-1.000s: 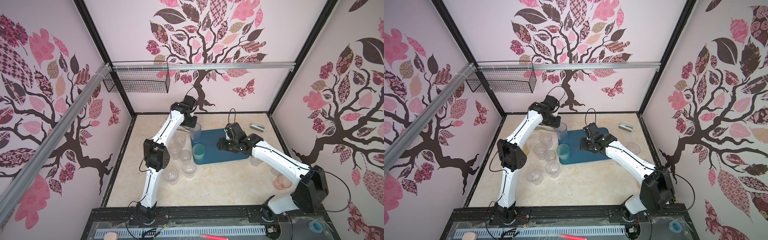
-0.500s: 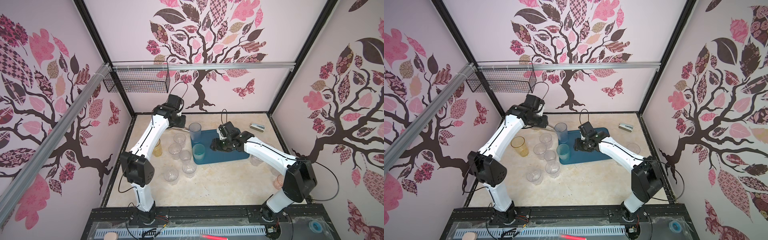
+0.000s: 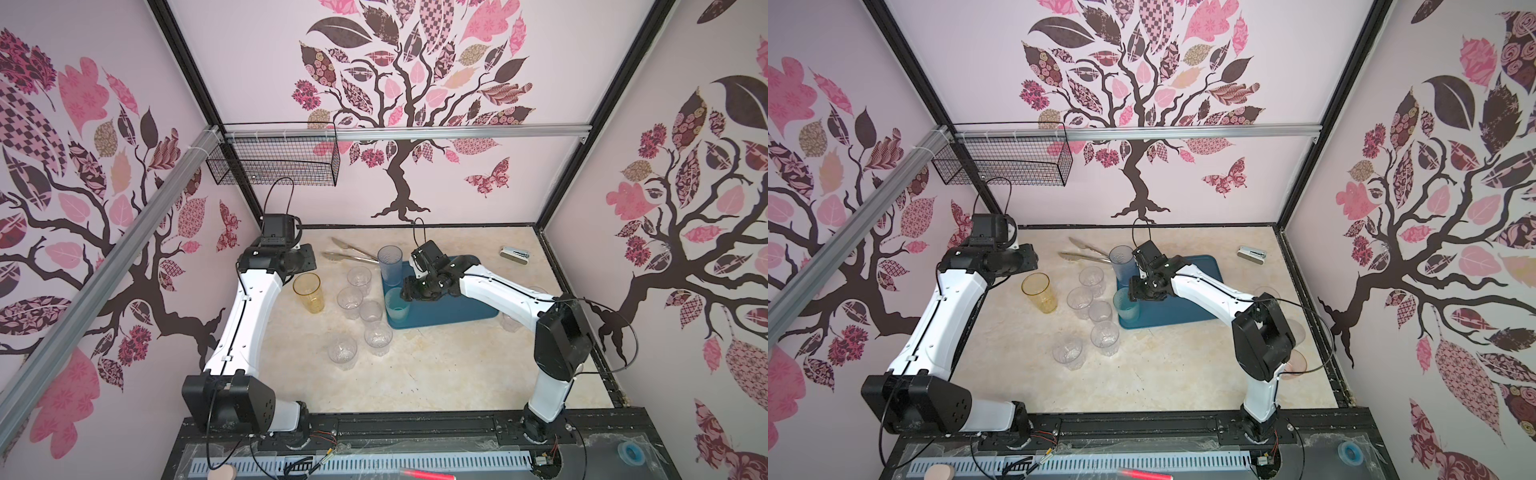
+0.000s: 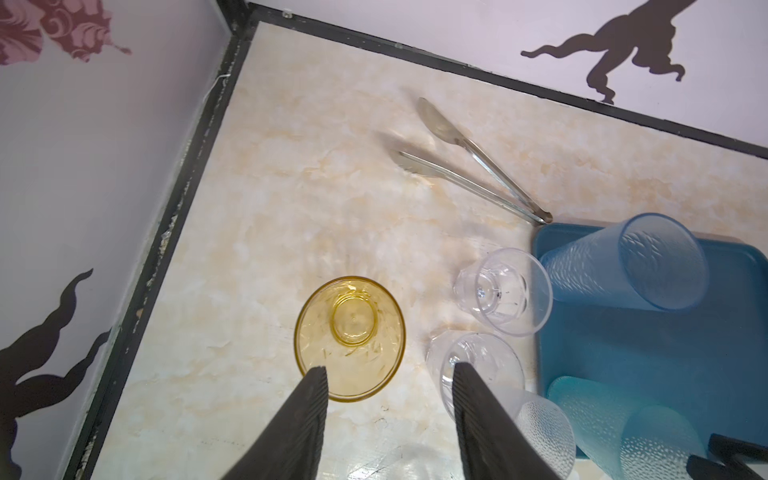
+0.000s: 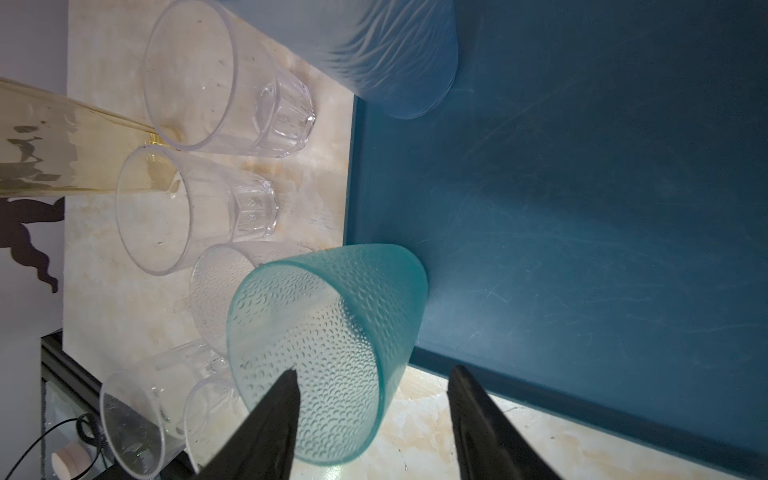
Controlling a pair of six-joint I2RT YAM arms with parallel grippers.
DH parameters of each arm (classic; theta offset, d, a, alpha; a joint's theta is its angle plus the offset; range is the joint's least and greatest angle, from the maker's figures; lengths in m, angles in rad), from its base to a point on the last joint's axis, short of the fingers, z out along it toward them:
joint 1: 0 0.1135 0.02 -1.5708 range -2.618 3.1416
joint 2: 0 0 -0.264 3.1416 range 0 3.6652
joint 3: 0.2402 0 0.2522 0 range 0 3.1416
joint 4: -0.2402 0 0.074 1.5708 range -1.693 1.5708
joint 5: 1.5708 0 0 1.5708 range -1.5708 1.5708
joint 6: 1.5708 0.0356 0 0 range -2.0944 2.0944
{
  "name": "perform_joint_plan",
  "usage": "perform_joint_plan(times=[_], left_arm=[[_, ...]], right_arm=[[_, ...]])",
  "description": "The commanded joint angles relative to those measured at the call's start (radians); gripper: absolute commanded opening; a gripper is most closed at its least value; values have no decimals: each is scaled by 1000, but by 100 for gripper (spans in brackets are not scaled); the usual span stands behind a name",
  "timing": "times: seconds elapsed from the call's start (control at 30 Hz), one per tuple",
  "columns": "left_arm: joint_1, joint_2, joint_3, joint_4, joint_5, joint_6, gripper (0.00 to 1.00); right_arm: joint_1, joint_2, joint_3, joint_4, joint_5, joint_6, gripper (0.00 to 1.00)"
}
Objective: Place the glasses into the tray
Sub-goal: Move the glass to the tray.
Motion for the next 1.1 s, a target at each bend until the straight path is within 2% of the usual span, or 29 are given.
perform_joint_plan(times=[0.0,0.13,0.37,0.7,0.93,1.07], left_arm=[[11,-45,-54,62,17,-50,53],[14,-61,-90,71,8,-54,53],[13,-89,-143,83,0,-63,53],[13,-92,-165,112,31,-86,52],[14,-87,-174,113,20,-81,53],[37,-91,-165,86,-2,-81,55]], right_arm=[[14,49,38,-61,69,-17,58],[22,86,56,-73,120,-26,55],[30,102,47,-103,140,-32,52],[35,59,38,-172,96,-38,53],[36,61,80,-205,57,-36,54],[35,68,164,-245,65,-48,56]])
